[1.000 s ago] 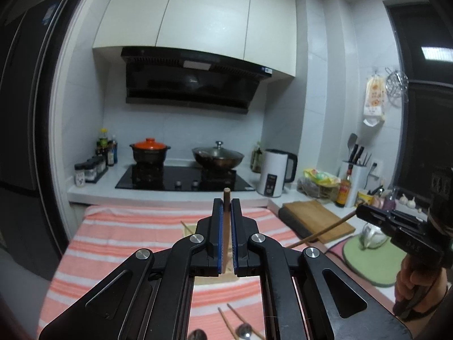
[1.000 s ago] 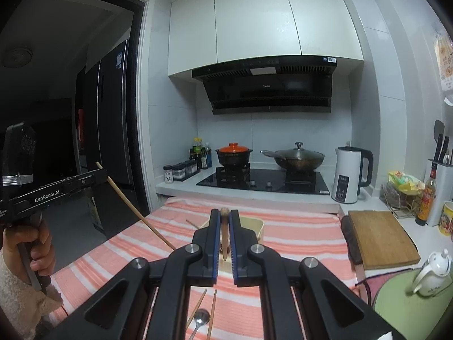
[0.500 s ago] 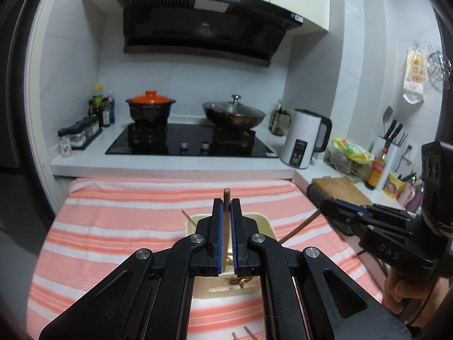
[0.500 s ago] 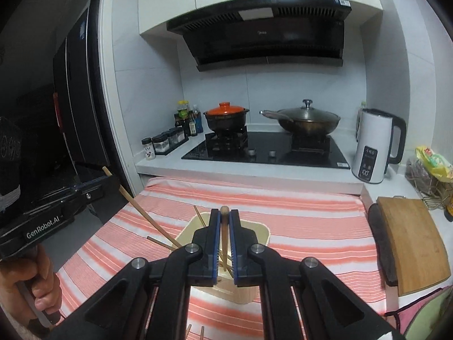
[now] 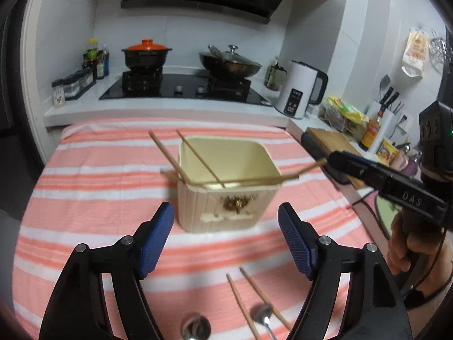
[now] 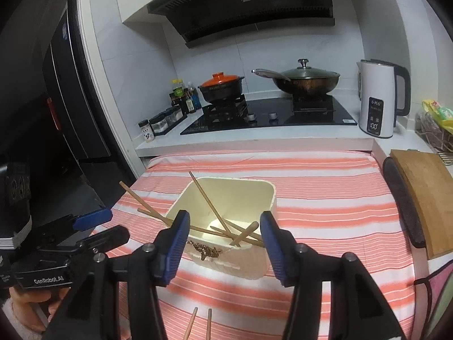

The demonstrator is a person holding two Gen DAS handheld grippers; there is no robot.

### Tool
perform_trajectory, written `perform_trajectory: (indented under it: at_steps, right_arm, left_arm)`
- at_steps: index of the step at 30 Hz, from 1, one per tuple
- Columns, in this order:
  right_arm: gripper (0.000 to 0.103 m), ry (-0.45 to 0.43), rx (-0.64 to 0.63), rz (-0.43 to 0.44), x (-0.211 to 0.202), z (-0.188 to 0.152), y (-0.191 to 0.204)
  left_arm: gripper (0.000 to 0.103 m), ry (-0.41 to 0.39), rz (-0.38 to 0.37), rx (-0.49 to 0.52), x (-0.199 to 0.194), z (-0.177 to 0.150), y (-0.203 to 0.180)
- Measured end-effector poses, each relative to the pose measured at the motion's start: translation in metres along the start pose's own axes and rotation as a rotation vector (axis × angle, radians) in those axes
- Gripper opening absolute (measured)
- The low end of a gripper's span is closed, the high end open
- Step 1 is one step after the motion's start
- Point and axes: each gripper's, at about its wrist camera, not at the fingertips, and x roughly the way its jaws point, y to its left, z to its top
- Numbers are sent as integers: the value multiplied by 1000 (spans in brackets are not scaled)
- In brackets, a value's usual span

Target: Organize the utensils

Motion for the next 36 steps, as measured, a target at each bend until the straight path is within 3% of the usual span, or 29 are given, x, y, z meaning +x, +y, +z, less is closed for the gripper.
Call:
perform_trajectory:
  at_steps: [3,6,9,14,22,26,33,36]
  right_arm:
    - [56,-7,-26,-26,-33,-33,-2]
    - [59,19,-82,-93,-60,-94,-4]
    - [59,113,-112,-186,-73,-166,-9]
    - [59,199,-96,-260,-93,-239,-14]
    - [59,218,-59,-223,-102,-270,-8]
    - [59,210,-95,-182,-104,-270,7]
    - [59,241,-144,-82,-94,-274,32]
    - [52,260,-165,-58,-89,-274,38]
  left_arm:
    - [86,52,-27,-14,-22,-50,-3]
    - [89,88,-48,-28,-36,-112,-7]
    - [89,120,10,-17,-39,-164,-16]
    - [89,124,56,-3,-36,-206,-28]
    - [89,119,85,-45,-35,-225,-23]
    - [89,89,60,-56,-40,-228,-28]
    - [89,105,37,37,-34,-230,-54]
    - [89,123,51,65,-28,-231,-60]
